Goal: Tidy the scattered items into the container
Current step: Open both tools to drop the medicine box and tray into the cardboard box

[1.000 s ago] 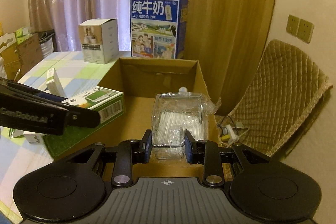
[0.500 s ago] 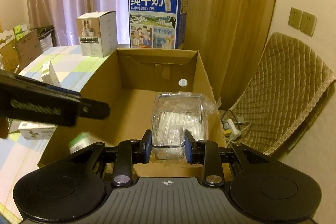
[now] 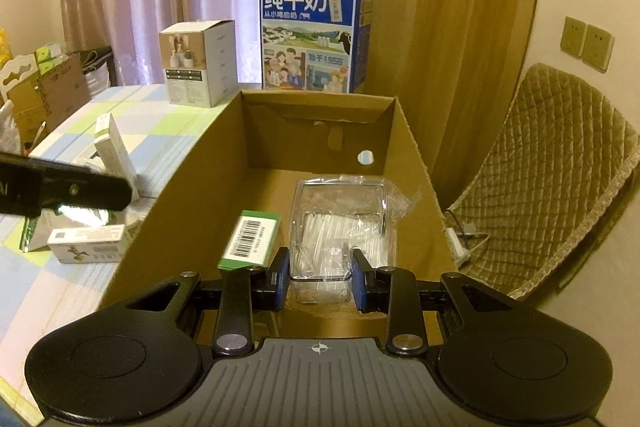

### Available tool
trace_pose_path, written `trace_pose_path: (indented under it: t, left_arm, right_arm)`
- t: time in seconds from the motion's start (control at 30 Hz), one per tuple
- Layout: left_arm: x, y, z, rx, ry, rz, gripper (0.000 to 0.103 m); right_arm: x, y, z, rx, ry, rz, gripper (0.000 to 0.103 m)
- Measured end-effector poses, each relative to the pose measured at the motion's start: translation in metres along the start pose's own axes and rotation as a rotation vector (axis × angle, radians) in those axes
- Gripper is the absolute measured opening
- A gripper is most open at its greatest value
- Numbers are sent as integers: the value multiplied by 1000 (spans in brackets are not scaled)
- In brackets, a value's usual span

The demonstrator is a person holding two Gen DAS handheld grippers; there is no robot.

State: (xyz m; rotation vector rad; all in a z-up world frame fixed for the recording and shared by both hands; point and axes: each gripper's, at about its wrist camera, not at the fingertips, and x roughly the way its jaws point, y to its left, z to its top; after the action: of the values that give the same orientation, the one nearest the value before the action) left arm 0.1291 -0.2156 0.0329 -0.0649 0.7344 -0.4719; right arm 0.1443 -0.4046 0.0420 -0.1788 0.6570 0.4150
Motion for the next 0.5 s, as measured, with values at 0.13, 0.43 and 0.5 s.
trace_pose_path:
  t: [0.13, 0.43, 0.5]
  left_arm:
    - [-6, 9, -6, -20, 5, 11, 56]
    - [-10, 25, -14, -41, 11, 21, 58]
    - [-10, 28, -15, -48, 14, 24, 59]
  right_arm:
    - [4, 8, 2, -20, 17, 10, 28]
    - [20, 25, 10, -15, 37, 109, 28]
    - [23, 29, 13, -13, 40, 125, 28]
